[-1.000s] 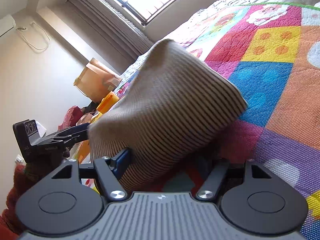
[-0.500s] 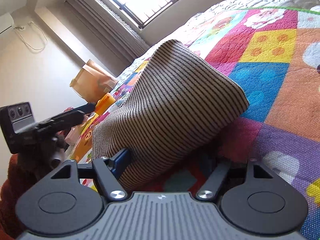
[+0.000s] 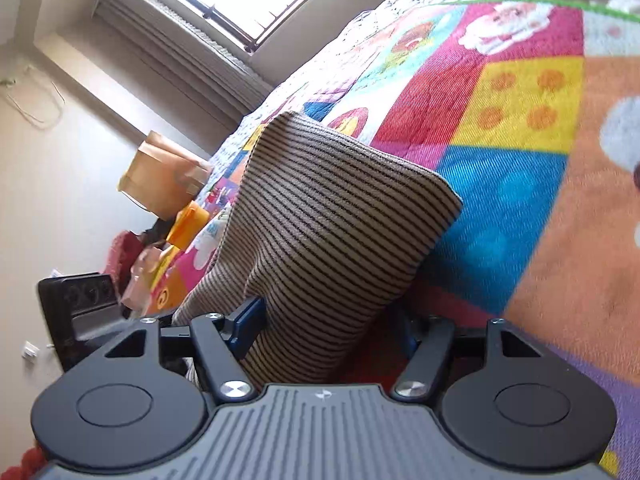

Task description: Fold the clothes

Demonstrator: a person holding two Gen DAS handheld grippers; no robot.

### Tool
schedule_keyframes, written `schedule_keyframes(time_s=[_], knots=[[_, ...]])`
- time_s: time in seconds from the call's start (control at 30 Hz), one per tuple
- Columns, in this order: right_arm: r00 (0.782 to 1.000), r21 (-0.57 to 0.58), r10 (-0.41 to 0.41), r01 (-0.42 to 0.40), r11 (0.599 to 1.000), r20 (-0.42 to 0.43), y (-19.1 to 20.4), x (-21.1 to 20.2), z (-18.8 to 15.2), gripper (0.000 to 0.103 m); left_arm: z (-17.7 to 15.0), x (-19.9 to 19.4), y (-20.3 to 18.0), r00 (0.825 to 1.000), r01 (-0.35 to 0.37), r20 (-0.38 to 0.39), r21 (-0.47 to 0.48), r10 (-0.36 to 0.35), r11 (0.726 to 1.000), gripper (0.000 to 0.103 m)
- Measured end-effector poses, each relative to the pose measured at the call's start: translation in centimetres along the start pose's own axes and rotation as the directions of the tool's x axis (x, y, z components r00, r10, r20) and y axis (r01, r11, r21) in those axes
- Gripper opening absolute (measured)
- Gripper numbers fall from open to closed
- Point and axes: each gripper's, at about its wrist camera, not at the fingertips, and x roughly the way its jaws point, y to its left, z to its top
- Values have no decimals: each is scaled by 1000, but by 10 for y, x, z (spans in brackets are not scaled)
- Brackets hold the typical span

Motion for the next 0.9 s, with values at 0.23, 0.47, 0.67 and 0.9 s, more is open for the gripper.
schedule_keyframes(time_s=[0.23,0.47,0.67,0.9], knots=[[994,-111,-103,106,988,35,8,-16,-5,81,-40,-2,-48,1000,-3,8,97,2,995,103],[987,-94,-150,155,983,60,2,-53,-24,84,-71,-13,-95,987,163,-20,106,-162,981,103],[982,-140,-174,182,973,68,3,-77,-52,84,-78,-63,-102,986,126,87,177,-143,976,103],[998,-145,-52,57,988,39,31,-60,-82,93,-36,-77,-32,966,-101,228,-95,121,990,103]])
